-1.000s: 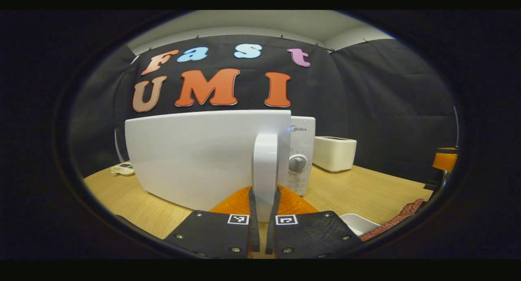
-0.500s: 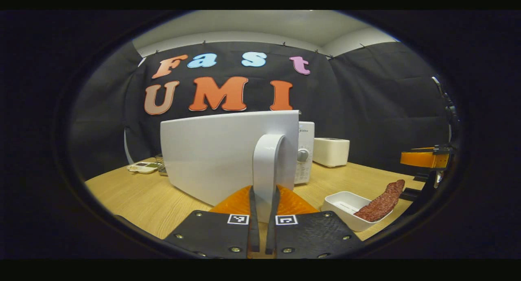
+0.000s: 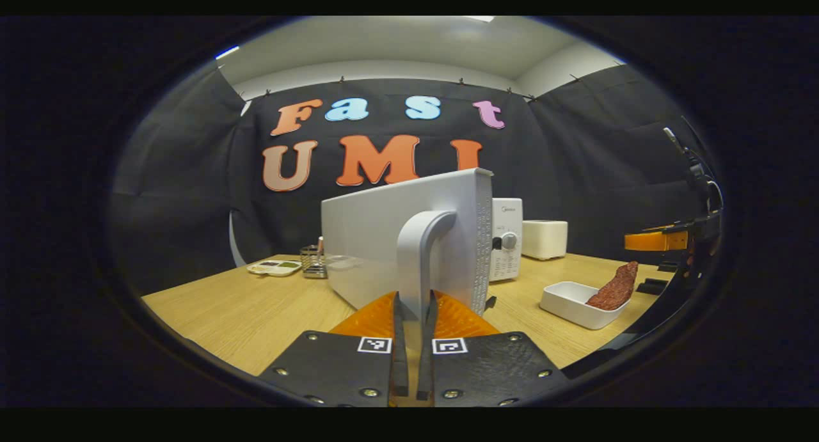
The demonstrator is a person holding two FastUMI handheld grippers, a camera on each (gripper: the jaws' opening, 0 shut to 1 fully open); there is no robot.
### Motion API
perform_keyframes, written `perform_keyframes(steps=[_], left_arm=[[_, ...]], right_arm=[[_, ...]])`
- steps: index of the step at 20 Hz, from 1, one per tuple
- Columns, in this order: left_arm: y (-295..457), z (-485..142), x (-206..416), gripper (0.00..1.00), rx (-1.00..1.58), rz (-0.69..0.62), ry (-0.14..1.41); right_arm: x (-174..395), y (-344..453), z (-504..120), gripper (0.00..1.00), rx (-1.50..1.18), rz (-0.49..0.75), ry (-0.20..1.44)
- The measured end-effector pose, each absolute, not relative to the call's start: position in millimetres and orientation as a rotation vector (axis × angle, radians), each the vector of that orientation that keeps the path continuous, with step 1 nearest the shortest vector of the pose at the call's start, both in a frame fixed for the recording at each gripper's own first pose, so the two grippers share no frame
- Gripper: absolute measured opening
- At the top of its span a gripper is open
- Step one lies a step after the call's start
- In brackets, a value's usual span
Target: Open the microwave oven with the left hand, put the food in, and close the microwave oven.
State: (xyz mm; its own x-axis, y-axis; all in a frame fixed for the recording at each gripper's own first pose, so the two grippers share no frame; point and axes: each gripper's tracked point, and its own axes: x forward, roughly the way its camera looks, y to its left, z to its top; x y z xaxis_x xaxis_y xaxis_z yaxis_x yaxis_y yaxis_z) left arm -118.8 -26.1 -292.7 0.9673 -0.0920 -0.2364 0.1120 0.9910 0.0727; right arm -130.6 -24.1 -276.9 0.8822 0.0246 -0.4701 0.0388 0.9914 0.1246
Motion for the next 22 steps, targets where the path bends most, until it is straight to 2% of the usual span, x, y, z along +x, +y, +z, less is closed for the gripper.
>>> perform_keyframes(steps=[1, 5, 6, 7, 8, 9, 15, 16, 17, 20, 22], left_arm=[[-15, -292, -121, 0.08, 0.095, -0.092, 0.229], [14, -289, -130, 0.05, 0.124, -0.071, 0.205], [22, -288, -132, 0.1, 0.127, -0.06, 0.202], [32, -287, -134, 0.1, 0.127, -0.048, 0.199], [42, -286, -136, 0.05, 0.135, -0.037, 0.197], [51, -285, -137, 0.07, 0.139, -0.032, 0.193], [87, -282, -142, 0.05, 0.119, -0.05, 0.179], [93, -282, -142, 0.1, 0.117, -0.056, 0.179], [97, -282, -142, 0.07, 0.118, -0.068, 0.179], [107, -282, -142, 0.07, 0.114, -0.099, 0.173], [119, -281, -142, 0.1, 0.111, -0.105, 0.174]], right_arm=[[-132, -22, -280, 0.93, 0.132, -0.006, 0.496], [-140, -14, -296, 0.94, 0.164, -0.017, 0.544], [-143, -12, -302, 0.94, 0.175, -0.02, 0.56], [-144, -12, -306, 0.93, 0.178, -0.024, 0.569], [-147, -11, -309, 0.93, 0.178, -0.028, 0.577], [-148, -10, -310, 0.92, 0.178, -0.031, 0.582], [-147, 3, -323, 0.86, 0.239, -0.033, 0.621], [-147, 5, -323, 0.85, 0.243, -0.031, 0.626], [-147, 7, -324, 0.84, 0.245, -0.034, 0.63], [-146, 14, -330, 0.83, 0.251, -0.033, 0.646], [-147, 19, -337, 0.83, 0.254, -0.027, 0.665]])
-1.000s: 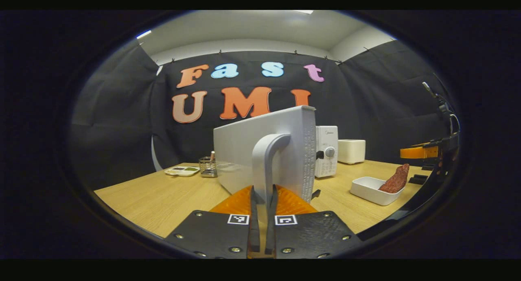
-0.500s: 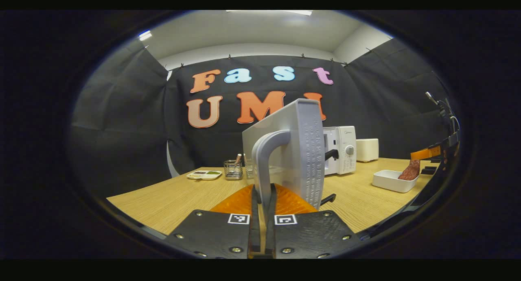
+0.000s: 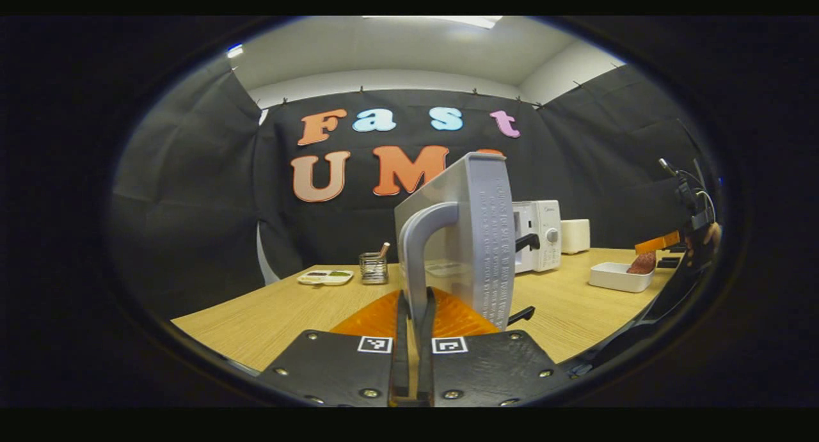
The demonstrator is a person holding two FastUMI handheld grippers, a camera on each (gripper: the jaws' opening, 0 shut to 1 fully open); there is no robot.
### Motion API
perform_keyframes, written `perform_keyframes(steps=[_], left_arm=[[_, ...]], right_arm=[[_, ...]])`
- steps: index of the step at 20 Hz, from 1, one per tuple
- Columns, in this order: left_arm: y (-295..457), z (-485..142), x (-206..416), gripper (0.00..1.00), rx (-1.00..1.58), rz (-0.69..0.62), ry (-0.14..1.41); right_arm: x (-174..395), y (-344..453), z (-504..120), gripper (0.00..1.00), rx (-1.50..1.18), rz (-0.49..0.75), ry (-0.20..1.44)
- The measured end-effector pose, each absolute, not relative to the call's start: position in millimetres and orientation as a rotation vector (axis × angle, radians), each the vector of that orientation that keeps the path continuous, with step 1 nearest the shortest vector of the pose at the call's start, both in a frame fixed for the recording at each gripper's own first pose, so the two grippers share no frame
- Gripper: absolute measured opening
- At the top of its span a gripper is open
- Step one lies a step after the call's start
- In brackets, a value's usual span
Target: Open the microwave oven with the left hand, put the food in, and close the microwave oven.
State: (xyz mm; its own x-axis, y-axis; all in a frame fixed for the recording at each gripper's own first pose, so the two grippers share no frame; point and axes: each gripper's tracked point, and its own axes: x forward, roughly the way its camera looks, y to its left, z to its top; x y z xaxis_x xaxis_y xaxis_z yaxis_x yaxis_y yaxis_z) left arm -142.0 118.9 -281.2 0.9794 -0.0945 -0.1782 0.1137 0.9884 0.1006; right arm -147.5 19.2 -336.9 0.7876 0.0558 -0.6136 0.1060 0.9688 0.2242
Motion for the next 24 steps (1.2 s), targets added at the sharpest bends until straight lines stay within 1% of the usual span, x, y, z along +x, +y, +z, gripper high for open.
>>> perform_keyframes(steps=[1, 2, 3, 4, 5, 6, 7, 8, 11, 12, 16, 17, 19, 21, 24], left_arm=[[124, -281, -142, 0.05, 0.11, -0.104, 0.176], [130, -283, -140, 0.1, 0.11, -0.096, 0.182], [133, -281, -141, 0.22, 0.107, -0.098, 0.187], [135, -281, -141, 0.36, 0.11, -0.097, 0.194], [140, -280, -141, 0.48, 0.125, -0.094, 0.193], [146, -278, -143, 0.65, 0.128, -0.083, 0.193], [150, -279, -143, 0.67, 0.123, -0.071, 0.197], [151, -278, -145, 0.76, 0.125, -0.066, 0.19], [151, -274, -152, 0.77, 0.15, -0.054, 0.187], [150, -270, -156, 0.79, 0.169, -0.052, 0.182], [153, -255, -168, 0.78, 0.288, -0.039, 0.187], [156, -249, -173, 0.78, 0.301, -0.032, 0.184], [168, -235, -180, 0.78, 0.303, -0.003, 0.167], [181, -226, -182, 0.78, 0.276, 0.027, 0.156], [201, -232, -179, 0.78, 0.226, 0.082, 0.179]], right_arm=[[-149, 19, -340, 0.83, 0.255, -0.031, 0.676], [-147, 16, -342, 0.83, 0.255, -0.048, 0.676], [-147, 14, -341, 0.77, 0.262, -0.055, 0.677], [-146, 13, -342, 0.73, 0.274, -0.062, 0.679], [-147, 11, -342, 0.68, 0.289, -0.069, 0.685], [-147, 9, -344, 0.65, 0.306, -0.074, 0.691], [-148, 10, -347, 0.59, 0.331, -0.072, 0.7], [-149, 10, -347, 0.56, 0.366, -0.07, 0.7], [-147, 14, -351, 0.52, 0.453, -0.06, 0.719], [-147, 17, -352, 0.52, 0.479, -0.049, 0.726], [-144, 16, -352, 0.38, 0.591, -0.05, 0.738], [-144, 17, -352, 0.32, 0.625, -0.052, 0.745], [-143, 21, -348, 0.27, 0.65, -0.028, 0.741], [-136, 27, -343, 0.23, 0.663, -0.004, 0.732], [-131, 38, -332, 0.18, 0.685, 0.024, 0.725]])
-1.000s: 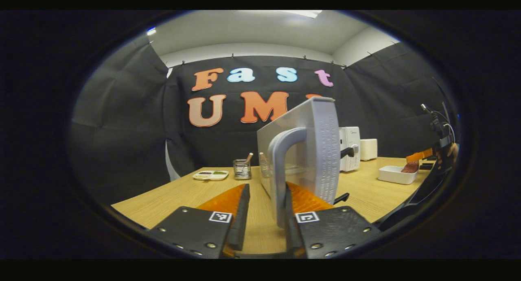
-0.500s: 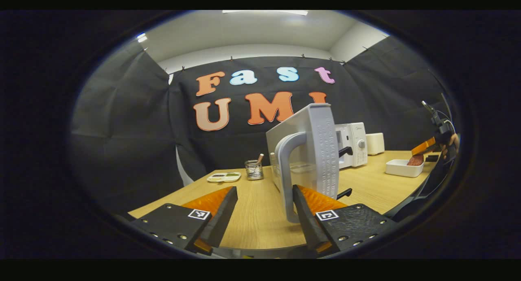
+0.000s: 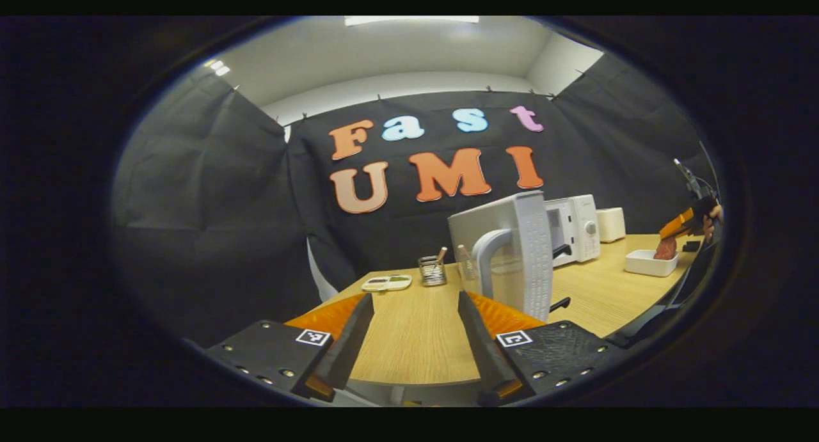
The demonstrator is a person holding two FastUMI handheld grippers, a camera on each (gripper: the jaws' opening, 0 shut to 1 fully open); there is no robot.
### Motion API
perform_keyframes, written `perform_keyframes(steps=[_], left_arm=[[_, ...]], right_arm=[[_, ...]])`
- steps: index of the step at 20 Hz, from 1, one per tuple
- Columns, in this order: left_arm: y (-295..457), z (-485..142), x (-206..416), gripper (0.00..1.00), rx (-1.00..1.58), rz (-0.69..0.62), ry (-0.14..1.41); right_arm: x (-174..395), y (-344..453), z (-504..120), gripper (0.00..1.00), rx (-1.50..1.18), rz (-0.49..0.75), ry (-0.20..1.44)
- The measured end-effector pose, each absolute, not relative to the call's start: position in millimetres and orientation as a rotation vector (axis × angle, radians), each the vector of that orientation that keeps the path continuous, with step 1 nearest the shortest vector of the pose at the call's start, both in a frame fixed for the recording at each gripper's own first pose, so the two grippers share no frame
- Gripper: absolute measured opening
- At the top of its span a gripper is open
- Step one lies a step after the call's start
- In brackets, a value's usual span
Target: Open the microwave oven with the left hand, put the food in, and close the microwave oven.
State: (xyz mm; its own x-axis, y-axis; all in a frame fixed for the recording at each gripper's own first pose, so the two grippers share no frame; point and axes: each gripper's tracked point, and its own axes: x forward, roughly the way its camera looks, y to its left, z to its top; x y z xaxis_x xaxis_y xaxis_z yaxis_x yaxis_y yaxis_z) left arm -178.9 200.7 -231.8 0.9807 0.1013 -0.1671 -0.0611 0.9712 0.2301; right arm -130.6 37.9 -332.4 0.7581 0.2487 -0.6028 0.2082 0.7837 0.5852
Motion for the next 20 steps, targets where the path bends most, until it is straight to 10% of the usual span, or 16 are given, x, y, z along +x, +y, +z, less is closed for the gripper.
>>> perform_keyframes(steps=[20], left_arm=[[229, -258, -134, 0.79, 0.173, 0.16, 0.248]], right_arm=[[10, 149, -224, 0.15, 0.392, 0.154, 0.458]])
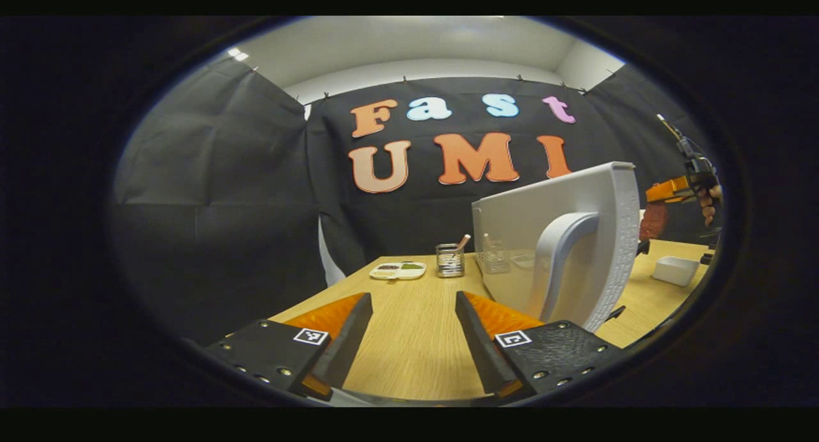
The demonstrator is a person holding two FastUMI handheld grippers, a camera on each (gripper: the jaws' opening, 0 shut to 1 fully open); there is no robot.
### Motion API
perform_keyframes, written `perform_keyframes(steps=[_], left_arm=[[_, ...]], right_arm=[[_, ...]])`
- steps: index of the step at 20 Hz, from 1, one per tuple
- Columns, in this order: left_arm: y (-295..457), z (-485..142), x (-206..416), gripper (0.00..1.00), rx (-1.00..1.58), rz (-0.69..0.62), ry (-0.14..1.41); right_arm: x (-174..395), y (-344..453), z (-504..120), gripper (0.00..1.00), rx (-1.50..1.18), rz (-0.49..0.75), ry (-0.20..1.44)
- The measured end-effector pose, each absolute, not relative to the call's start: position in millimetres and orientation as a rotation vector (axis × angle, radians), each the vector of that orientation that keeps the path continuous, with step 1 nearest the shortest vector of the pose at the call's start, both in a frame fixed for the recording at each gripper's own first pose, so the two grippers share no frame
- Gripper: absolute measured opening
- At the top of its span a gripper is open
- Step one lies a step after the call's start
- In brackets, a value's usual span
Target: Open the microwave oven with the left hand, put the food in, and close the microwave oven.
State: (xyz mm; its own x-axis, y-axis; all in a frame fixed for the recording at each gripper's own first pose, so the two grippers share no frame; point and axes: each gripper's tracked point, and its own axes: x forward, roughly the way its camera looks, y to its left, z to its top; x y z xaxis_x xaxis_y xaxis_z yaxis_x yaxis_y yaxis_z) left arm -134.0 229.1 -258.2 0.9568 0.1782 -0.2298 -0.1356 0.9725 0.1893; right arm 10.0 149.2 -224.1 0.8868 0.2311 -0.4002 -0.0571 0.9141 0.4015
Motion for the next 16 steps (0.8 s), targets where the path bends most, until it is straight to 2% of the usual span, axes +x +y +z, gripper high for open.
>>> perform_keyframes(steps=[6, 16], left_arm=[[249, -263, -124, 0.79, 0.155, 0.182, 0.258], [275, -274, -118, 0.78, 0.134, 0.221, 0.277]], right_arm=[[69, 198, -241, 0.14, 0.419, 0.148, 0.445], [133, 235, -300, 0.15, 0.663, -0.003, 0.454]])
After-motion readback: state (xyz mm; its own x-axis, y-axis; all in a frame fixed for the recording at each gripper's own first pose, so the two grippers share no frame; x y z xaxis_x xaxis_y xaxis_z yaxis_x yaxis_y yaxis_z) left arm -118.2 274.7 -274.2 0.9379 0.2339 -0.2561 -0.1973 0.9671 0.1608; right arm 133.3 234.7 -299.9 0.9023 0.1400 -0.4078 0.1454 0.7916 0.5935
